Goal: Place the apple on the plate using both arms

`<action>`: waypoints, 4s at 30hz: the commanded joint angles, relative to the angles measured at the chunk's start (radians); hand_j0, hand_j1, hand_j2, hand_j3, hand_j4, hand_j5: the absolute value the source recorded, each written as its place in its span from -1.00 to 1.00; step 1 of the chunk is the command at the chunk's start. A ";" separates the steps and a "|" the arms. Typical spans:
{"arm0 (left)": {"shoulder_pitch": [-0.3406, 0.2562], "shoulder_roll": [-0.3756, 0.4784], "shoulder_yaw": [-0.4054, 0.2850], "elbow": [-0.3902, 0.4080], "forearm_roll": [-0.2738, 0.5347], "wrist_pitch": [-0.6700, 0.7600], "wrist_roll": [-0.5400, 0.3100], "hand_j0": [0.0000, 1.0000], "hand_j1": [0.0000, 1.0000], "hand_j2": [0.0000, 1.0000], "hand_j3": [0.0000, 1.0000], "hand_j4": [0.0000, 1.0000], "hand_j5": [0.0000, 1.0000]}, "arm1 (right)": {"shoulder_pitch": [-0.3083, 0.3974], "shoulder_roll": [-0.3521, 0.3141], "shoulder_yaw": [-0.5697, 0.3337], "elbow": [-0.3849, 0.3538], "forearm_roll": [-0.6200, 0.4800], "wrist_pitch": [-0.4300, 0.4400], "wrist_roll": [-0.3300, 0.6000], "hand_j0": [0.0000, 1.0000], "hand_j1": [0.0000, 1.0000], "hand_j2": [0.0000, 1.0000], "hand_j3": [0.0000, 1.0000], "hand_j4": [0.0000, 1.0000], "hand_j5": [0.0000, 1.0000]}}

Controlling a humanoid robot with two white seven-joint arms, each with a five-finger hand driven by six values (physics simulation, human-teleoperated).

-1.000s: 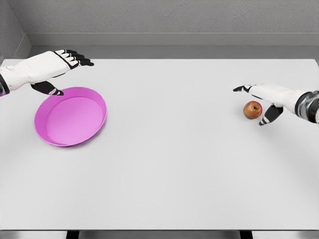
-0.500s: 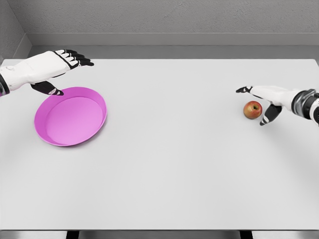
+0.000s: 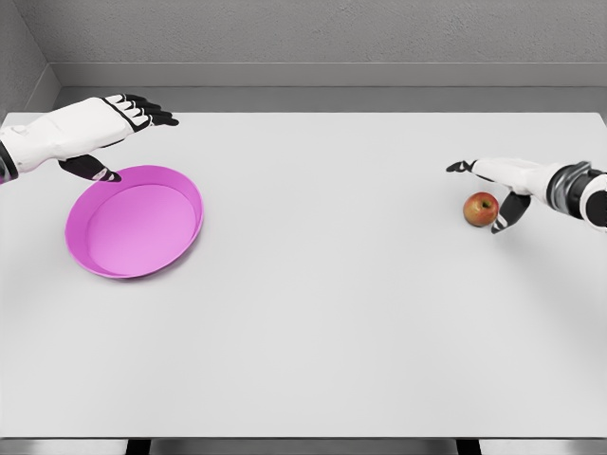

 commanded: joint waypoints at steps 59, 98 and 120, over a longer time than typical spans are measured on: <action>0.000 -0.007 0.003 0.001 0.000 0.001 0.001 1.00 1.00 1.00 1.00 1.00 1.00 | -0.015 -0.004 0.022 -0.237 0.000 -0.113 -0.002 0.16 0.16 0.16 0.16 0.16 0.16; 0.009 -0.025 0.007 -0.006 0.011 0.001 0.001 1.00 1.00 1.00 1.00 1.00 1.00 | -0.061 0.002 -0.041 -0.235 -0.006 -0.328 -0.005 0.55 0.55 0.55 0.55 0.55 0.55; -0.265 -0.464 -0.451 -0.186 -0.230 0.001 -0.064 1.00 1.00 1.00 1.00 1.00 1.00 | 0.110 -0.082 -0.320 -0.123 -0.007 -0.400 0.001 1.00 1.00 1.00 1.00 1.00 1.00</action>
